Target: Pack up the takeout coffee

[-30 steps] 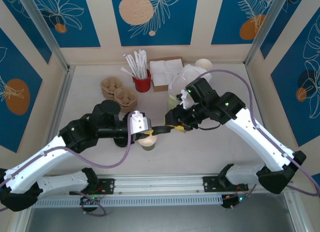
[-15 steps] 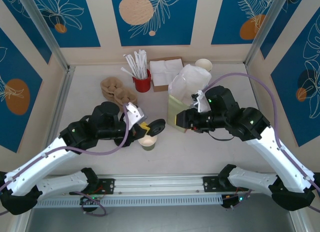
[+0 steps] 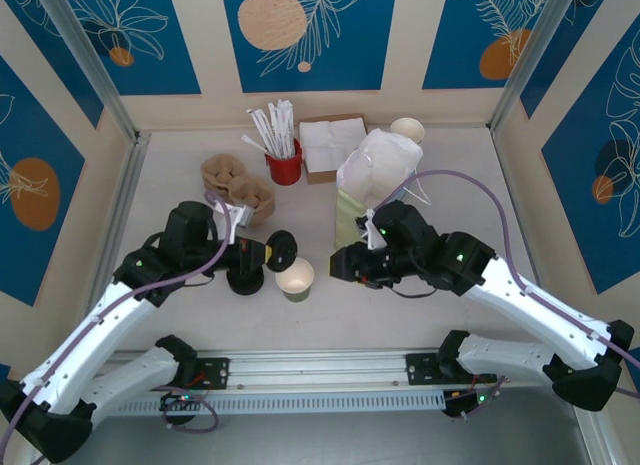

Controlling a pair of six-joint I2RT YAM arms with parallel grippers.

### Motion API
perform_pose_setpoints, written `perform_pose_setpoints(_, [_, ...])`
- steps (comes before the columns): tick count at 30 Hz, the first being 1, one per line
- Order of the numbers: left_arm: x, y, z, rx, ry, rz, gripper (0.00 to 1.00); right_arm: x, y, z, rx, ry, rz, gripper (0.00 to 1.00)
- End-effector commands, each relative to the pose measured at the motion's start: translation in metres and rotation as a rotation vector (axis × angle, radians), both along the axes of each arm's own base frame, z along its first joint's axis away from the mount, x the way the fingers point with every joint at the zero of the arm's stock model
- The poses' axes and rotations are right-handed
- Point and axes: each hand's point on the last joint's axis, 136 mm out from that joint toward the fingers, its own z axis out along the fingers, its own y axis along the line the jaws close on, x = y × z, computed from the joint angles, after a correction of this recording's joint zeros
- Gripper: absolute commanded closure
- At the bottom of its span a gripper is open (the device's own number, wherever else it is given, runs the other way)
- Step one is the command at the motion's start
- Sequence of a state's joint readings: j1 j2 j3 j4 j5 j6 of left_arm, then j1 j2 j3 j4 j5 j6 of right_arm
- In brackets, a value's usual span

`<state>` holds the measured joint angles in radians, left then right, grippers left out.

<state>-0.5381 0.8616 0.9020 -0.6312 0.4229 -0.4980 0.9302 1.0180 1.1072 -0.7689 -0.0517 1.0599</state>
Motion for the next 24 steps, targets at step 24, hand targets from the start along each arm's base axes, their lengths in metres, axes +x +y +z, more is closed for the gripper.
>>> perform_pose_setpoints(24, [-0.003, -0.007, -0.048, -0.253, 0.319, 0.046, 0.9, 0.03, 0.021, -0.068, -0.045, -0.014, -0.106, 0.54])
